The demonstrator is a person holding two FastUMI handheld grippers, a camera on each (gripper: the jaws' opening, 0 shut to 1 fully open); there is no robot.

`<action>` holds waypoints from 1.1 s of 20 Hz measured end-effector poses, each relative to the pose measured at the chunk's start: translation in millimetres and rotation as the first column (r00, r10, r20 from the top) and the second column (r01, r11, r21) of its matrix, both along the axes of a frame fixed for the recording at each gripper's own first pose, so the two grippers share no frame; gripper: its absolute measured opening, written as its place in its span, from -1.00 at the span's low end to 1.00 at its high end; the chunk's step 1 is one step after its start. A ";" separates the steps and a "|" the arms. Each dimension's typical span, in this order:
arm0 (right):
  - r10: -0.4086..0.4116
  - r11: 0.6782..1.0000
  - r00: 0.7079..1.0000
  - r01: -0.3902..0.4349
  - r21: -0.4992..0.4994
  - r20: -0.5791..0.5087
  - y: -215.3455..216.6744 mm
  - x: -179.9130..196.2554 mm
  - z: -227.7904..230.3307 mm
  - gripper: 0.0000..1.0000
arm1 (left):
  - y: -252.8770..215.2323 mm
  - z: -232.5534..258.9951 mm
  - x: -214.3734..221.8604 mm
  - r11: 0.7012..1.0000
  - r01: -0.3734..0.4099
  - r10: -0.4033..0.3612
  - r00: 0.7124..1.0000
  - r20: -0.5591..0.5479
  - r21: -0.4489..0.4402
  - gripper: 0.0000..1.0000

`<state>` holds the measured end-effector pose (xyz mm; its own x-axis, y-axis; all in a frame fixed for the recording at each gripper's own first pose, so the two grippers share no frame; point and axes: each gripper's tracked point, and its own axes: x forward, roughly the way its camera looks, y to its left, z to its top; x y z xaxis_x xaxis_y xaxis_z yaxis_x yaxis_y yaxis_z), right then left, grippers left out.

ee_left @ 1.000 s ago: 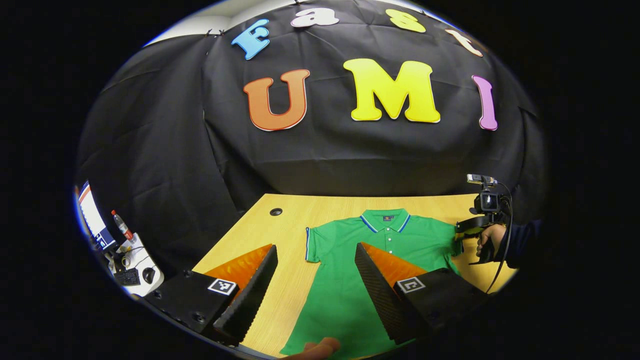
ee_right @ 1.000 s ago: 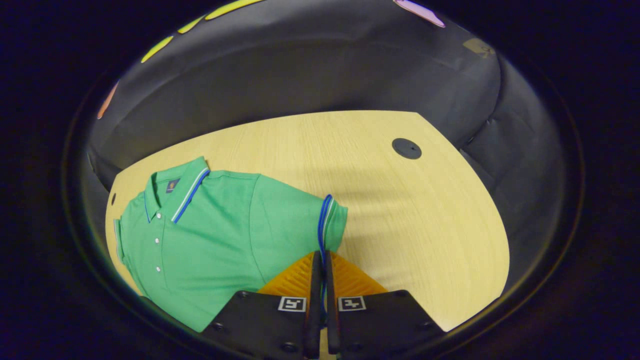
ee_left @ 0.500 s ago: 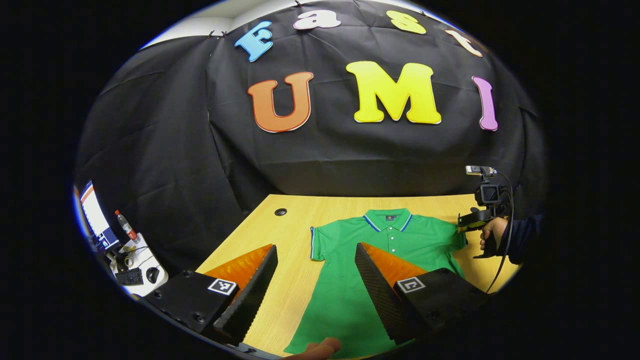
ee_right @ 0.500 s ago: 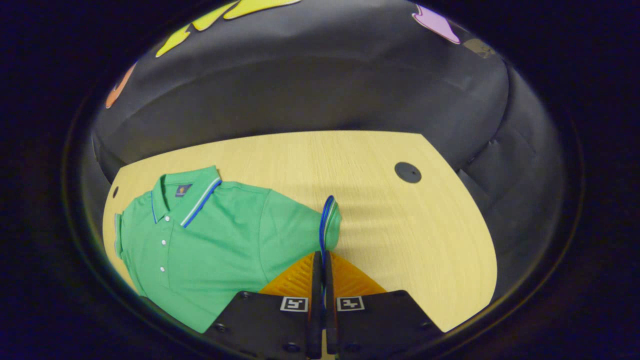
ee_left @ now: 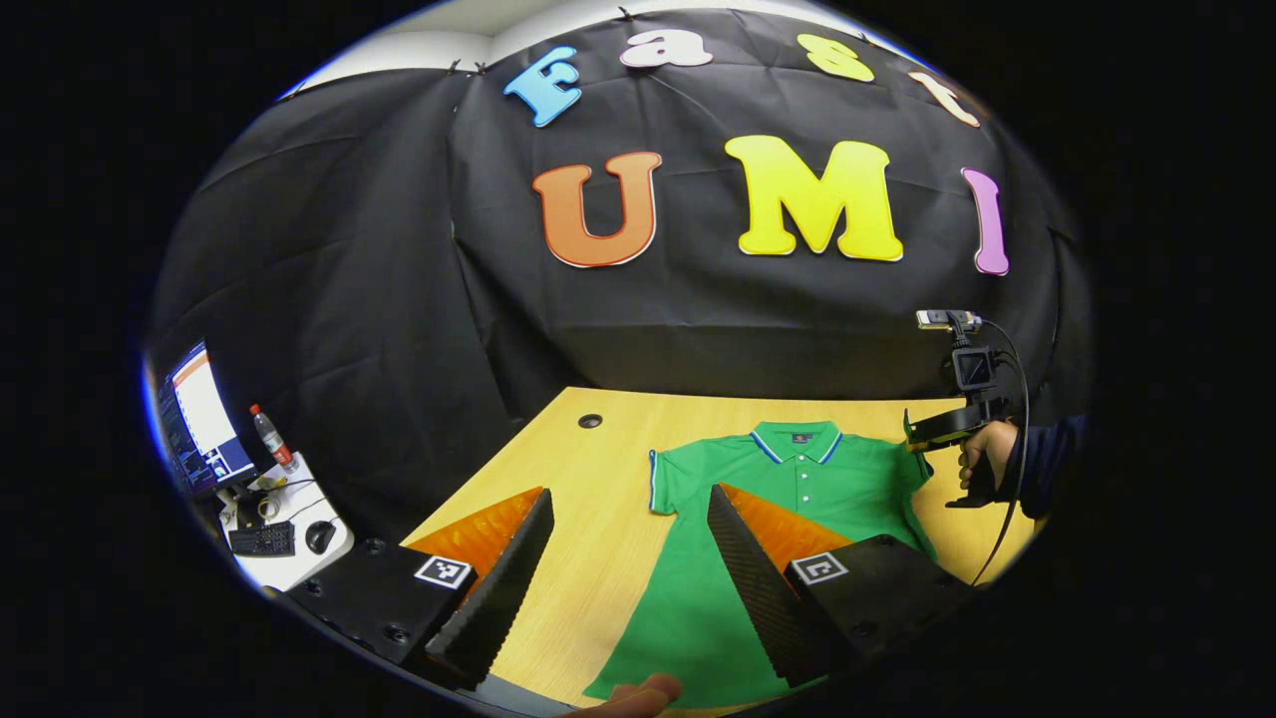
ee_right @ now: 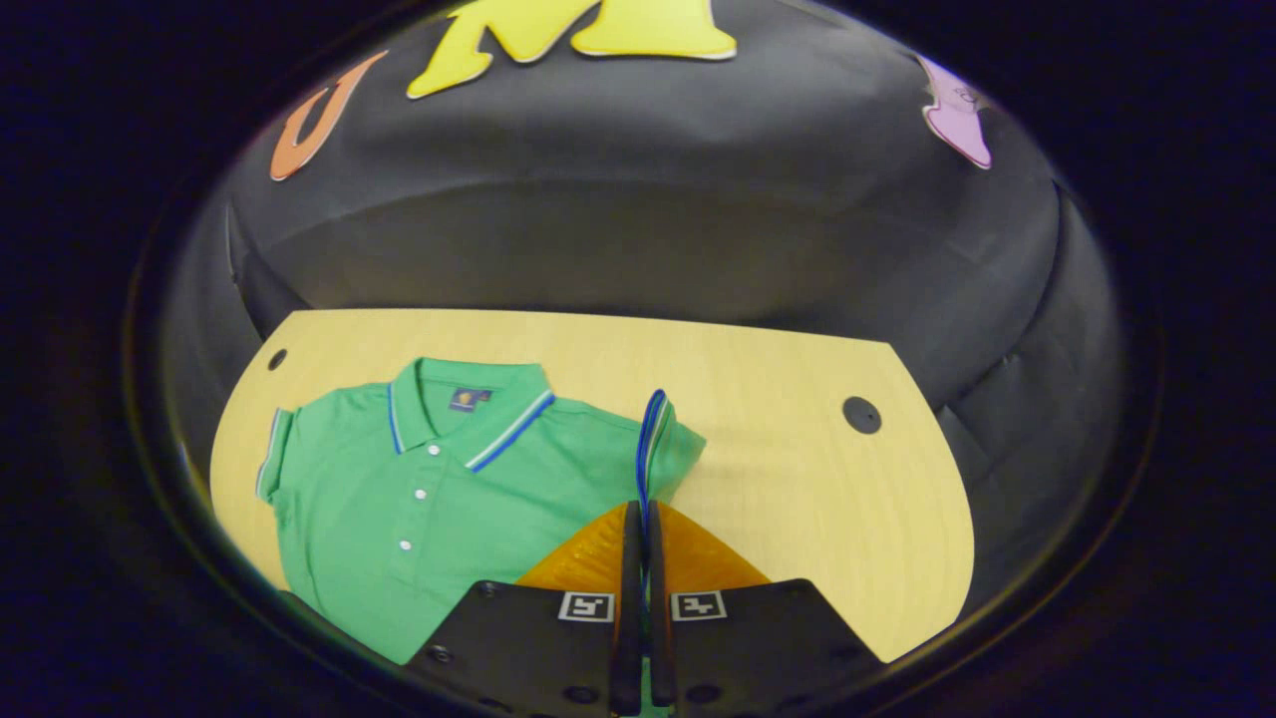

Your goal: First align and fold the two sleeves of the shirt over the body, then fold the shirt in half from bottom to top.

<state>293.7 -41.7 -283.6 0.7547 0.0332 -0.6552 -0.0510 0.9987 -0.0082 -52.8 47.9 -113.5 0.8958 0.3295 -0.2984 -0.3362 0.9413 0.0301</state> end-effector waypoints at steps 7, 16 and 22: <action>0.152 0.988 0.988 -0.152 -0.008 -0.003 88.2 -12.8 1.6 -0.87 | 37.1 -3.2 -35.7 0.995 -0.100 0.100 0.995 -0.003 -0.010 1.00; 0.182 0.983 0.981 -0.183 -0.005 -0.067 131.8 -21.6 -34.0 -0.87 | 70.7 -12.3 -65.0 0.985 -0.171 0.170 0.985 -0.024 -0.012 1.00; 0.155 0.986 0.986 -0.150 0.070 -0.065 129.5 -27.9 -28.6 -0.77 | 89.2 -7.2 -31.9 0.994 -0.107 0.106 0.994 0.040 0.027 0.99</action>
<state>265.8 87.9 -312.2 0.6902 0.1884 -0.6987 -0.2010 0.9774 0.0651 -84.7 137.1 -120.6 0.8657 0.4319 -0.2528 -0.4362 0.8989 0.0420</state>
